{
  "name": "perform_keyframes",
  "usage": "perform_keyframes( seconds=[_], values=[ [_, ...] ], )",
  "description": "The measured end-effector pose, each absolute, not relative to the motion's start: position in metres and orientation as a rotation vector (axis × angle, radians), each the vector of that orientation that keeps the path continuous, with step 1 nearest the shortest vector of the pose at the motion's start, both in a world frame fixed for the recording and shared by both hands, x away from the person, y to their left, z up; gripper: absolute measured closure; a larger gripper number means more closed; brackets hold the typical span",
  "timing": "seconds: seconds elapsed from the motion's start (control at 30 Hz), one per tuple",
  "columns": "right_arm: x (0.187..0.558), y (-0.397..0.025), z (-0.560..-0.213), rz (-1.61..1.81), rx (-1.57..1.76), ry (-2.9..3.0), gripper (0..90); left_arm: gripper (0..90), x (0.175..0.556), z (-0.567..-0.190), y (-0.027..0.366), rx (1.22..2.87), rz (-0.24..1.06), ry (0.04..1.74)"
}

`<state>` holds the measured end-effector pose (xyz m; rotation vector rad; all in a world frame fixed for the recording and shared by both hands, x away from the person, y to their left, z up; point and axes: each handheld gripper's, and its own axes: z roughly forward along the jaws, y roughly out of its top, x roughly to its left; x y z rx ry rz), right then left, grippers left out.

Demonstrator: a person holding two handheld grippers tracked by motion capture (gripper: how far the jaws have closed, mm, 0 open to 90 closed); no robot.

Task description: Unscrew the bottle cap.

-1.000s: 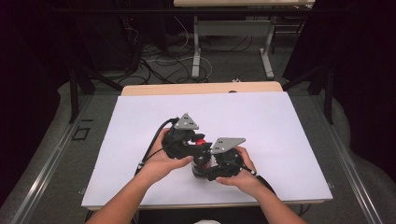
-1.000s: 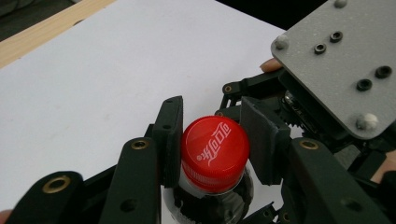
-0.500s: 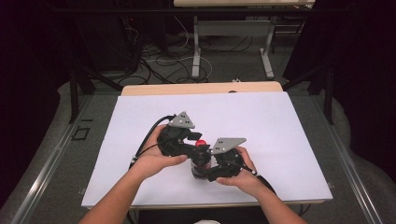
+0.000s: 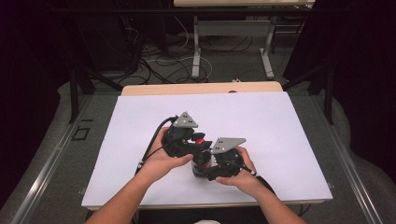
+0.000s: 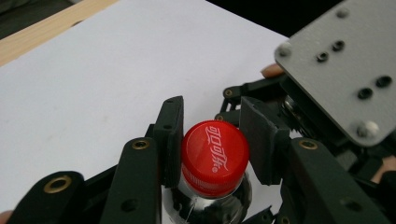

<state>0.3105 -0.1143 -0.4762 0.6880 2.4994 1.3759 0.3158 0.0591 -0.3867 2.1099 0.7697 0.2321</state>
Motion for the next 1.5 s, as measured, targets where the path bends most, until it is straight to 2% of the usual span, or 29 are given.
perform_keyframes(
  seconds=[0.1,0.2,0.33,0.43,0.63,0.7,0.73,1.13,1.5],
  values=[
    [0.31,-0.115,-0.476,1.369,0.7,2.492,30.6,61.4,0.314,-0.386,0.056,2.098,0.252,0.81],
    [0.311,-0.117,-0.475,1.366,0.685,2.505,30.7,61.0,0.316,-0.385,0.058,2.087,0.215,0.806],
    [0.312,-0.118,-0.475,1.382,0.678,2.501,30.6,51.2,0.318,-0.38,0.064,2.1,0.175,0.739],
    [0.311,-0.117,-0.474,1.39,0.679,2.491,30.6,49.2,0.322,-0.378,0.069,2.115,0.151,0.677],
    [0.31,-0.116,-0.473,1.396,0.664,2.499,30.6,52.3,0.327,-0.382,0.074,2.183,0.07,0.613],
    [0.31,-0.116,-0.473,1.387,0.657,2.502,30.6,59.2,0.328,-0.385,0.072,2.165,0.069,0.612],
    [0.31,-0.115,-0.474,1.388,0.662,2.501,30.6,59.9,0.327,-0.386,0.071,2.158,0.079,0.616],
    [0.312,-0.118,-0.476,1.38,0.684,2.479,30.6,60.5,0.327,-0.379,0.066,2.134,0.142,0.683],
    [0.317,-0.121,-0.478,1.354,0.71,2.483,30.6,60.6,0.336,-0.376,0.085,2.089,0.225,0.789]
  ],
)
